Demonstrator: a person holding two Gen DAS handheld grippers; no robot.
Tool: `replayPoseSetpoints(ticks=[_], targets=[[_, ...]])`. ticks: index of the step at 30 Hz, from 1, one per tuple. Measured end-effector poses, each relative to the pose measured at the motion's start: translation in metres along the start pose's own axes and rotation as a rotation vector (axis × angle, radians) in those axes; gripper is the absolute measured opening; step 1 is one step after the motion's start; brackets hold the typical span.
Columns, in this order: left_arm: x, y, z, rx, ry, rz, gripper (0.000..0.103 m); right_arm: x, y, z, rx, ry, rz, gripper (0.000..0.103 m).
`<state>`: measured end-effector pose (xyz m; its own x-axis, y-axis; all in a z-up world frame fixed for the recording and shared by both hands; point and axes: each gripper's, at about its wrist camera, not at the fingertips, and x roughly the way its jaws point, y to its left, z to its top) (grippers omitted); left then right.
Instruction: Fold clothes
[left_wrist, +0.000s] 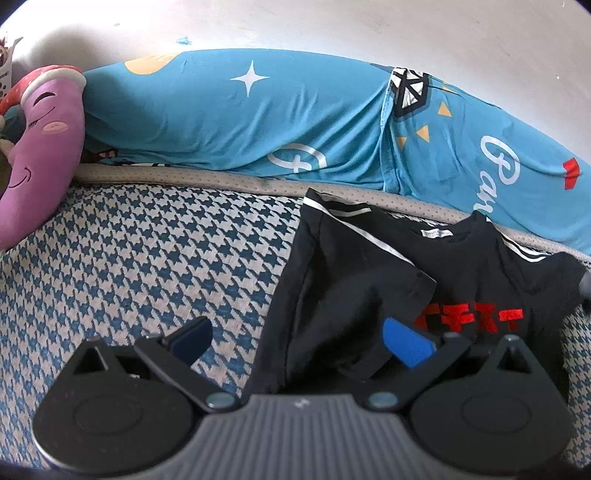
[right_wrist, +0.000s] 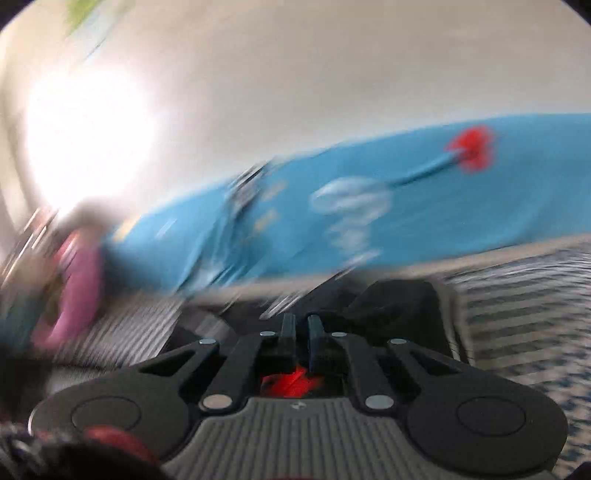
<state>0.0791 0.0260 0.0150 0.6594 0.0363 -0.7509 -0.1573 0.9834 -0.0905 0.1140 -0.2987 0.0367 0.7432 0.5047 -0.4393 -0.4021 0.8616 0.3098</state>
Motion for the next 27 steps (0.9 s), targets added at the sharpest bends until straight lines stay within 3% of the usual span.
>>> replayPoseSetpoints(ticks=[5,8,14,20,27], targets=[[0.000,0.002,0.002,-0.007,-0.004,0.002,0.103,0.020,0.032,-0.024,-0.176,0.238,0.110,0.010],[-0.001,0.003,0.002,-0.011,-0.006,0.003,0.103,0.015,0.037,-0.034,-0.214,0.300,0.118,0.016],[-0.001,0.005,0.004,-0.016,-0.010,0.003,0.103,-0.009,0.014,-0.025,-0.054,0.270,0.028,0.023],[-0.002,0.004,0.003,-0.011,-0.013,0.004,0.103,-0.041,-0.008,-0.012,0.064,0.163,-0.088,0.027],[-0.001,-0.002,0.000,0.012,-0.011,0.002,0.103,-0.027,-0.036,-0.025,0.024,0.234,-0.248,0.028]])
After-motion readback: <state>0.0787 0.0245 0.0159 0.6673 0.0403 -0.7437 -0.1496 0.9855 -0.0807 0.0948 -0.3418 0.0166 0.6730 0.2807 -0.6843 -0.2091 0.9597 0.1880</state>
